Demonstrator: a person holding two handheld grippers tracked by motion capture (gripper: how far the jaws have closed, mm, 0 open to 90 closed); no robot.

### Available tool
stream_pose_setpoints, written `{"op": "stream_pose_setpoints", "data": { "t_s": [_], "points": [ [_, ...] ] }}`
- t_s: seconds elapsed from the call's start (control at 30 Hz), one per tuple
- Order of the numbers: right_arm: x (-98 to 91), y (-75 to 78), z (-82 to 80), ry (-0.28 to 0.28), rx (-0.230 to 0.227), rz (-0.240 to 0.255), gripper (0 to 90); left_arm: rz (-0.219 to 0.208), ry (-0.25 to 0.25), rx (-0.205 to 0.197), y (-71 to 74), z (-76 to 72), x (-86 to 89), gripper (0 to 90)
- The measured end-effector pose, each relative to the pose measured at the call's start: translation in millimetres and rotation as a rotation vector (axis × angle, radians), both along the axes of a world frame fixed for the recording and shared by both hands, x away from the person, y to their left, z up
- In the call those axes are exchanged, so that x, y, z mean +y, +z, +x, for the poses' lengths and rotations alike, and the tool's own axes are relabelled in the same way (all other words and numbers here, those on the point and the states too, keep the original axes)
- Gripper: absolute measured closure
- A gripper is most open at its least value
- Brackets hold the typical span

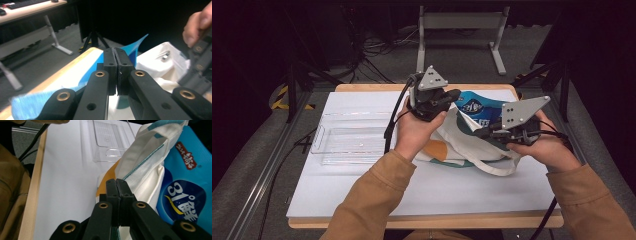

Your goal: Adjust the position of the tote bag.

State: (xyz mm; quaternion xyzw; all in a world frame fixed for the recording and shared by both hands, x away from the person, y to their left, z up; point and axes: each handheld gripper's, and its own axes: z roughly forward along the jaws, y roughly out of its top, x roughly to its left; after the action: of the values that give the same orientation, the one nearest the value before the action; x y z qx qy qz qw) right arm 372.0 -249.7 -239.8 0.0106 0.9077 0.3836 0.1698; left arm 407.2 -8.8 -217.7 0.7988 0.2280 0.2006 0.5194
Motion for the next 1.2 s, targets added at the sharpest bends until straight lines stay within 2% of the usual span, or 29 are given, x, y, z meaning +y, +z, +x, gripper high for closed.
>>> {"op": "stream_pose_setpoints", "data": {
  "t_s": [0.03,0.13,0.17,0.23,0.3,0.37,0.4,0.43,0.47,0.6,0.63,0.67,0.7,0.73,0.77,0.83,0.87,0.93,1.07,1.2],
  "points": [
    [0.3,-0.4,-0.3,0.003,0.004,-0.003,89.5,0.04,0.009,-0.01,1.7,0.9,-2.7,88.4],
    [1.0,-1.4,-1.5,0.013,0.009,-0.013,89.2,0.112,0.017,0.012,-1.0,3.5,-7.0,89.1],
    [0.7,-1.6,-1.7,0.016,0.018,-0.01,88.9,0.123,0.024,0.019,-3.2,4.2,-7.3,89.2],
    [-0.5,-2.1,-1.1,0.02,0.029,-0.004,88.2,0.13,0.022,0.038,-7.2,6.2,-6.7,89.4],
    [-2.6,-2.5,-0.3,0.013,0.033,0.004,85.1,0.118,0.02,0.061,-10.1,7.4,-4.6,89.4],
    [-6.8,-0.7,-0.1,-0.004,0.029,0.041,78.2,0.11,0.012,0.066,-10.4,7.7,-2.7,89.4],
    [-6.8,-0.7,-0.1,-0.004,0.029,0.041,78.2,0.11,0.012,0.066,-10.4,7.7,-2.7,89.4],
    [-16.7,5.7,-0.9,-0.038,0.016,0.105,75.7,0.116,0.011,0.055,-9.3,6.4,-1.7,89.4],
    [-22.9,9.4,-1.2,-0.066,0.01,0.133,74.8,0.116,0.011,0.055,-9.3,6.4,-1.7,89.5],
    [-55.6,18.4,-3.3,-0.168,0.029,0.232,67.2,0.109,0.004,0.054,-9.4,4.2,0.6,89.4],
    [-55.6,18.4,-3.3,-0.168,0.029,0.232,67.2,0.109,0.004,0.054,-9.4,4.2,0.6,89.3],
    [-80.3,19.4,-4.5,-0.205,0.063,0.295,62.1,0.098,0.003,0.06,-10.3,5.0,1.0,89.3],
    [-80.3,19.4,-4.5,-0.205,0.063,0.295,62.1,0.098,0.003,0.06,-10.3,5.0,1.0,89.3],
    [-91.0,18.6,-4.9,-0.206,0.094,0.321,56.9,0.097,0.001,0.064,-10.4,5.5,1.3,89.3],
    [-102.8,16.3,-4.5,-0.187,0.15,0.34,52.0,0.097,0.0,0.066,-10.4,5.7,1.3,89.3],
    [-116.9,12.4,-5.4,-0.188,0.164,0.344,46.8,0.097,0.001,0.065,-10.4,5.7,1.3,89.4],
    [-128.9,7.8,-5.0,-0.194,0.171,0.342,41.4,0.097,0.001,0.065,-10.3,5.6,1.1,89.4],
    [-135.4,3.1,-2.6,-0.198,0.193,0.331,38.2,0.093,0.003,0.067,-10.4,5.4,0.9,89.5],
    [-135.8,-9.2,1.3,-0.218,0.196,0.246,36.6,0.092,0.005,0.063,-10.7,5.7,0.6,89.5],
    [-130.6,-18.8,2.8,-0.184,0.204,0.22,35.9,0.092,0.006,0.062,-10.8,5.9,0.7,89.5]
  ]
}}
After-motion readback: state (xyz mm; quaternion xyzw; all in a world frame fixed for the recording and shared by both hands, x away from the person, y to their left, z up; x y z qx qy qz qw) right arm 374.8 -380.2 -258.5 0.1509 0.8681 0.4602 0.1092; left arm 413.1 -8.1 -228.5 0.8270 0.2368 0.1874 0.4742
